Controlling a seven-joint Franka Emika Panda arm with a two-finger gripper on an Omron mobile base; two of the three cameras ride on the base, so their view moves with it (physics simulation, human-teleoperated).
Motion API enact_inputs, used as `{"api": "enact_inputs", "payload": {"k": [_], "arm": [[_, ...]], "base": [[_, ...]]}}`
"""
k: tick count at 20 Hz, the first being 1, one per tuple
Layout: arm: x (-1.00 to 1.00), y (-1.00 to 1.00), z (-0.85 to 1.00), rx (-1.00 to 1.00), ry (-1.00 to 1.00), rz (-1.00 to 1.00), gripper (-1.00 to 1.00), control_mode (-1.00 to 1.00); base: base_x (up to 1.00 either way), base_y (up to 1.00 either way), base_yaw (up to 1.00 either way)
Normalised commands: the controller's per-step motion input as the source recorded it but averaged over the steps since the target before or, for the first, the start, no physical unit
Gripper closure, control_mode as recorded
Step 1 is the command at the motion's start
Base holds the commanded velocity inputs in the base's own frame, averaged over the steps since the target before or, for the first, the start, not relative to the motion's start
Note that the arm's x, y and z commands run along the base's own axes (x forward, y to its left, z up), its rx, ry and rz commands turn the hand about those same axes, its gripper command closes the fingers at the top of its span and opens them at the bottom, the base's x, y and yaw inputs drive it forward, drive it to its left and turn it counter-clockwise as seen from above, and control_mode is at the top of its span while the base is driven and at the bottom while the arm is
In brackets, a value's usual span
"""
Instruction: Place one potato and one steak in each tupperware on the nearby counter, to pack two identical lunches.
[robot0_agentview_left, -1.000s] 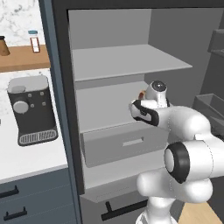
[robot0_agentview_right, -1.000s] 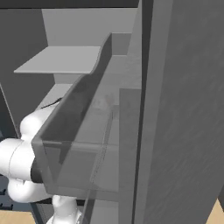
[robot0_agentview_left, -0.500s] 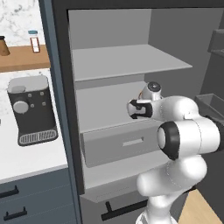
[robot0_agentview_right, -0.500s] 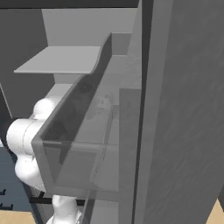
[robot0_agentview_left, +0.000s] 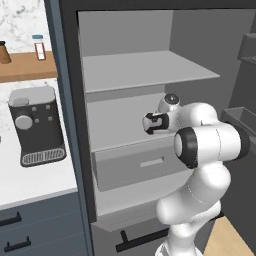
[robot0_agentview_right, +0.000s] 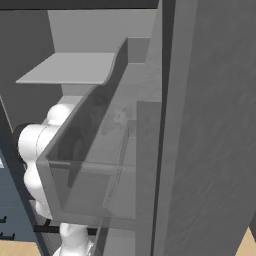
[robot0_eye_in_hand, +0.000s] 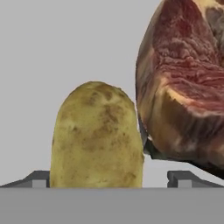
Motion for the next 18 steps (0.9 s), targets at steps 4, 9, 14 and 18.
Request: {"api": "enact_inputs", "payload": {"k": [4, 9, 14, 18], "arm": [[0.0, 0.03, -0.11, 0.0, 0.01, 0.0, 1.0, -1.0], [-0.09, 0.14, -0.07, 0.0, 0.0, 0.07, 1.0, -1.0], [-0.62, 0.19, 0.08, -0.01, -0.02, 0.19, 1.0, -1.0], [-1.0, 0.16, 0.35, 0.0, 0.01, 0.21, 1.0, -1.0]], "base": [[0.0, 0.0, 0.0], [0.0, 0.0, 0.0], [0.0, 0.0, 0.0], [0.0, 0.0, 0.0]]}}
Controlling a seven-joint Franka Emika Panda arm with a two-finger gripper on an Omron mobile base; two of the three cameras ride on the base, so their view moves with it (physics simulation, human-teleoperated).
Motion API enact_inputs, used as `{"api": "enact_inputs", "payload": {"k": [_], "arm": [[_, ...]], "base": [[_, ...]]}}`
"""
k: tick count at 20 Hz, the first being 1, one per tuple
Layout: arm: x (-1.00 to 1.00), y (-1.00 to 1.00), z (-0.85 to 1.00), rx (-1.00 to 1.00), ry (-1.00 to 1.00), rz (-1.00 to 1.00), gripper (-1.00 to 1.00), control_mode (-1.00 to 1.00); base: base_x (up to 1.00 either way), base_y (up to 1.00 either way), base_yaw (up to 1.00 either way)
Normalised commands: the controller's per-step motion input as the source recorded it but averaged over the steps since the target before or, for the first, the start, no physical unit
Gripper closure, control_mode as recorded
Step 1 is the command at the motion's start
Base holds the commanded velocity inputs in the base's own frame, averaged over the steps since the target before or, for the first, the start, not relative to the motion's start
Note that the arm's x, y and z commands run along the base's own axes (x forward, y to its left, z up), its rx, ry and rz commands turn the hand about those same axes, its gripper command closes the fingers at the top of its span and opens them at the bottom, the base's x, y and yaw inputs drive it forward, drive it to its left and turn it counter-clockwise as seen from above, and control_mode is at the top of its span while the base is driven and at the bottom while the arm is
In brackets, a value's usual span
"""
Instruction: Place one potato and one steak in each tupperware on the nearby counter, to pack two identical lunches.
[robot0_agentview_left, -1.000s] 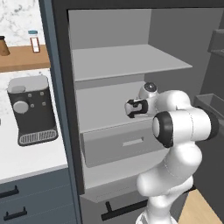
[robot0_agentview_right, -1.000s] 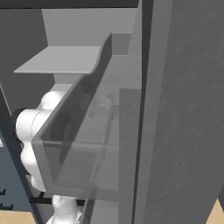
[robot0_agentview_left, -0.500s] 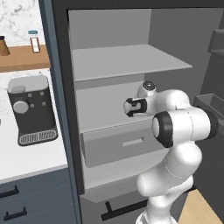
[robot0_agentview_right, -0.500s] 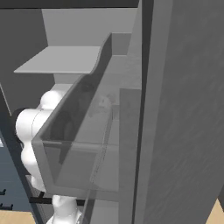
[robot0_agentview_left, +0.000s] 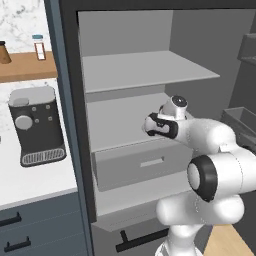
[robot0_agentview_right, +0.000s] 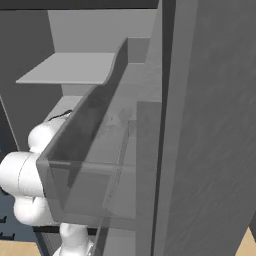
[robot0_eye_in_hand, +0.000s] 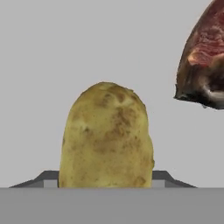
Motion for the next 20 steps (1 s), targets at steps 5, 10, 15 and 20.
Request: {"api": "enact_inputs", "payload": {"k": [5, 10, 15, 20], "arm": [[-1.0, 0.43, 0.84, -0.06, 0.02, 0.21, 1.0, -1.0], [-1.0, 0.4, 0.86, -0.1, 0.06, 0.17, 1.0, -1.0], [-1.0, 0.22, 0.45, -0.03, 0.16, 0.07, 1.0, -1.0], [-1.0, 0.0, 0.13, 0.0, 0.03, 0.0, 1.0, -1.0]], "base": [[0.0, 0.0, 0.0], [0.0, 0.0, 0.0], [0.0, 0.0, 0.0], [0.0, 0.0, 0.0]]}}
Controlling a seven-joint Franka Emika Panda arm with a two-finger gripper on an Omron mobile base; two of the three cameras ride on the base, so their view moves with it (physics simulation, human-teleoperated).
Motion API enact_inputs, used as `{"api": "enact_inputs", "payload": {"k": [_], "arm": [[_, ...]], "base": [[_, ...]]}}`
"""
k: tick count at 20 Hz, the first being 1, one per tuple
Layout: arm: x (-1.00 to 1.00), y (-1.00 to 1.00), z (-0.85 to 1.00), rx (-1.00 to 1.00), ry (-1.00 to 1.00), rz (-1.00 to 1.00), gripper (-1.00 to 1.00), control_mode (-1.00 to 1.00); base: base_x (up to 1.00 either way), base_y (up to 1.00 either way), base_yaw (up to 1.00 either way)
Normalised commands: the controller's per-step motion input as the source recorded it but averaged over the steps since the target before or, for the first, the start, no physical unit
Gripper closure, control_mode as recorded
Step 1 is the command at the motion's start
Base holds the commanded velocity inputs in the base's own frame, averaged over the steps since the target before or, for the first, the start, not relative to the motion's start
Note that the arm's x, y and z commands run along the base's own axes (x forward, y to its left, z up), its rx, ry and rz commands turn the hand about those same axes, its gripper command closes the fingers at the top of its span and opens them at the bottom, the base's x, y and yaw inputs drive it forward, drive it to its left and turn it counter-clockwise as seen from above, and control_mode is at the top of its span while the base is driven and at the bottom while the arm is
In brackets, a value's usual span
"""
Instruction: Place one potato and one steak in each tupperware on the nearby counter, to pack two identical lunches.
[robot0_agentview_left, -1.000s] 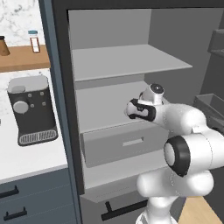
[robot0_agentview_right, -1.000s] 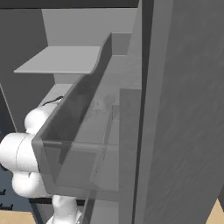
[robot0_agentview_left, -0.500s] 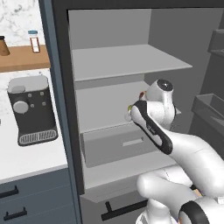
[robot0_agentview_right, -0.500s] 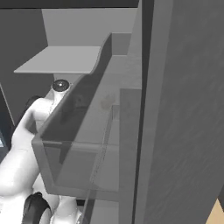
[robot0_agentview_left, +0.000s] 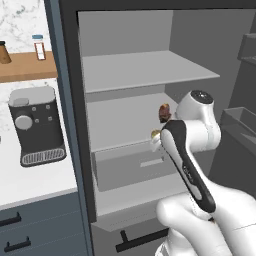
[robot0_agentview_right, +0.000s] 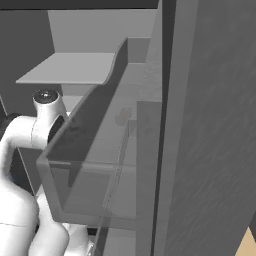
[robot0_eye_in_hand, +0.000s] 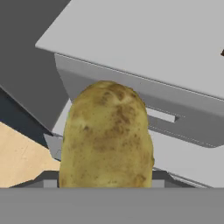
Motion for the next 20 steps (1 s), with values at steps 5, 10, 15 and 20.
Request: {"api": "enact_inputs", "payload": {"k": [5, 10, 15, 20], "arm": [[-1.0, 0.0, 0.26, 0.0, 0.0, 0.0, 1.0, -1.0], [-0.99, 0.0, 0.42, 0.0, 0.11, 0.0, 1.0, -1.0], [-0.2, 0.0, 0.1, 0.0, 0.02, 0.0, 1.0, 1.0], [0.0, 0.0, 0.0, 0.0, 0.0, 0.0, 1.0, 1.0]], "base": [[0.0, 0.0, 0.0], [0.0, 0.0, 0.0], [-0.8, 0.0, -0.01], [-0.58, 0.75, 0.0]]}}
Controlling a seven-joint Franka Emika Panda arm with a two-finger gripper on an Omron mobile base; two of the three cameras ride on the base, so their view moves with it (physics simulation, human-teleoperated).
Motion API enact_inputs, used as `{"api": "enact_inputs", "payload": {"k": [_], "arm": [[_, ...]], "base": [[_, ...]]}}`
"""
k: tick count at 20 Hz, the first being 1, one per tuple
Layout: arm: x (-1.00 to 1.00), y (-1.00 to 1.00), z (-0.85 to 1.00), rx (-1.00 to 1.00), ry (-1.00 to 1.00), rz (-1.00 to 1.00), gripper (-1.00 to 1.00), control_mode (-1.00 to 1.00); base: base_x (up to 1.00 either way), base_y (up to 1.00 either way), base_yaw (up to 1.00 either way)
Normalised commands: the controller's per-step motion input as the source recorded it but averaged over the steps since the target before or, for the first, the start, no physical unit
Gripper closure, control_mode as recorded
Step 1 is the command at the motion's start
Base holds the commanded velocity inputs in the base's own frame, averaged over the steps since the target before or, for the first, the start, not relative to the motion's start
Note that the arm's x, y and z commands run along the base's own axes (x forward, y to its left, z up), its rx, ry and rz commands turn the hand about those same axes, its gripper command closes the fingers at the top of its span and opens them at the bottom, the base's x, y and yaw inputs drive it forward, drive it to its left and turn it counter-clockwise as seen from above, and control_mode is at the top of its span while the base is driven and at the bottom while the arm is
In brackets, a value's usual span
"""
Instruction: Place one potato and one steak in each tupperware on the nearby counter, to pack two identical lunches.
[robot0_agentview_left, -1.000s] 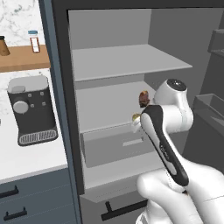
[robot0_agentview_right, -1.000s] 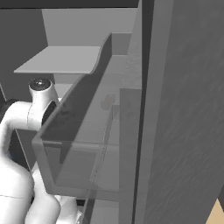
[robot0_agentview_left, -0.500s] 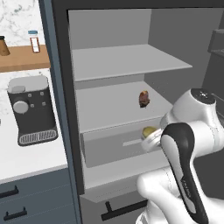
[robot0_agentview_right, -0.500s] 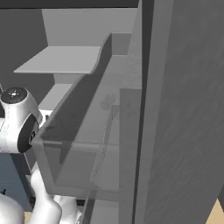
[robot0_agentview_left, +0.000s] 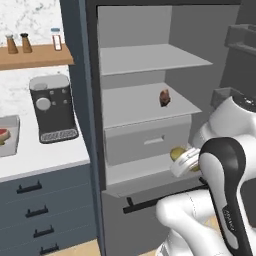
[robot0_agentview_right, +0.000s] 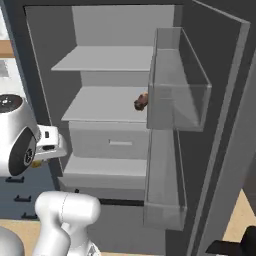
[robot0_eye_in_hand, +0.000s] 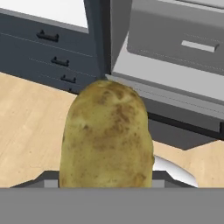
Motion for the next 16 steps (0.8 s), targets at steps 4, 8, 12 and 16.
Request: {"api": "enact_inputs", "payload": {"k": [4, 8, 12, 16], "arm": [[0.0, 0.0, 0.0, 0.0, 0.0, 0.0, 1.0, 1.0], [0.0, 0.0, 0.0, 0.0, 0.0, 0.0, 1.0, 1.0], [0.0, 0.0, 0.0, 0.0, 0.0, 0.0, 1.0, 1.0], [0.0, 0.0, 0.0, 0.0, 0.0, 0.0, 1.0, 1.0]], "base": [[-0.17, 1.0, 0.0], [0.01, 1.0, 0.18], [0.28, 1.0, 0.3], [0.3, 1.0, 0.35]]}}
